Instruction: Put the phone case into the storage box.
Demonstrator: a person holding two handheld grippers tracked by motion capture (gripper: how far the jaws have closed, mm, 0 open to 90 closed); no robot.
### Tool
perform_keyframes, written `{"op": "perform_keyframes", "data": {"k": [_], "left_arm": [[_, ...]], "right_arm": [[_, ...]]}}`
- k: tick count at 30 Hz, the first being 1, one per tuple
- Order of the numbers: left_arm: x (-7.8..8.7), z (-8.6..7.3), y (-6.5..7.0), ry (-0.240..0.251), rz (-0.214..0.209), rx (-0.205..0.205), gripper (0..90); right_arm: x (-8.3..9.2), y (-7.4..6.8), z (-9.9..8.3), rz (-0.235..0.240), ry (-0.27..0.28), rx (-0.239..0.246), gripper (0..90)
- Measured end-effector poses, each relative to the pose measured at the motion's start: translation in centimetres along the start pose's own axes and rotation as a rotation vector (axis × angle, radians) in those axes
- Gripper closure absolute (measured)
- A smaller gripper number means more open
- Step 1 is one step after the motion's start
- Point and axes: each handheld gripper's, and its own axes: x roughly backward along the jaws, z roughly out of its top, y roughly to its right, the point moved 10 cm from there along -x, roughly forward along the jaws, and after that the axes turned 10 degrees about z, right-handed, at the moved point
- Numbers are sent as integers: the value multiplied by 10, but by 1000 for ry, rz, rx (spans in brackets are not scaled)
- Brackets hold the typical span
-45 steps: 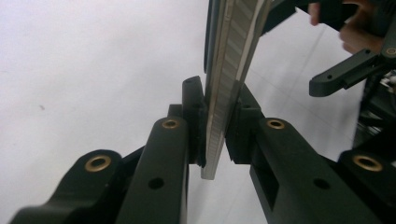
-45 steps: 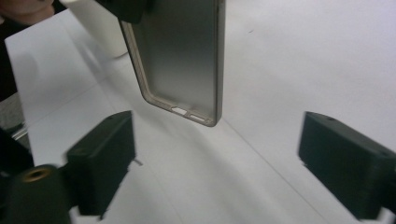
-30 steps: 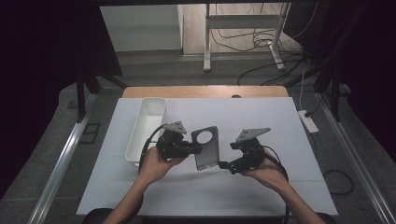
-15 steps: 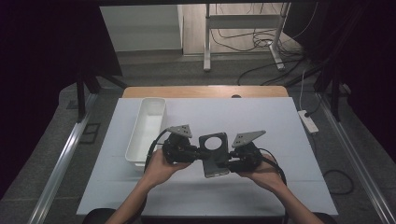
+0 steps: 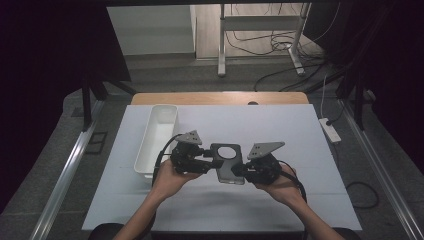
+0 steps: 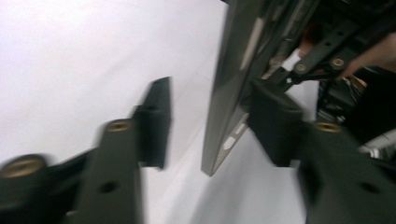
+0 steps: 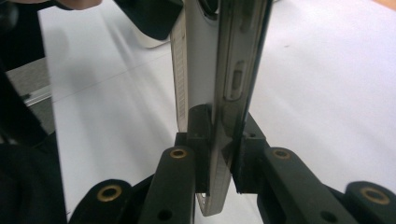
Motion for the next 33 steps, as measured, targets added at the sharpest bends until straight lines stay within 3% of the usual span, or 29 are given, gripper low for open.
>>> {"op": "perform_keyframes", "data": {"k": [3,10,16,20,24,29,33], "left_arm": [[0,-1,-7,13,18,38,367],[-2,-6,-17,11,98,44,169],[-4,-11,-26,6,181,55,44],[-4,-13,-32,-2,213,70,4],[-3,-14,-34,-1,222,87,0],[-4,-14,-30,2,211,69,55],[-9,-15,-19,-4,163,52,255]], "right_arm": [[3,7,-1,-49,2,-13,798],[9,16,-1,-96,26,-58,797],[12,24,-4,-162,23,-93,798],[12,27,-5,-184,27,-103,798],[13,29,-6,-191,34,-123,798],[9,27,-5,-190,36,-126,798],[3,23,-5,-187,32,-128,798]]}}
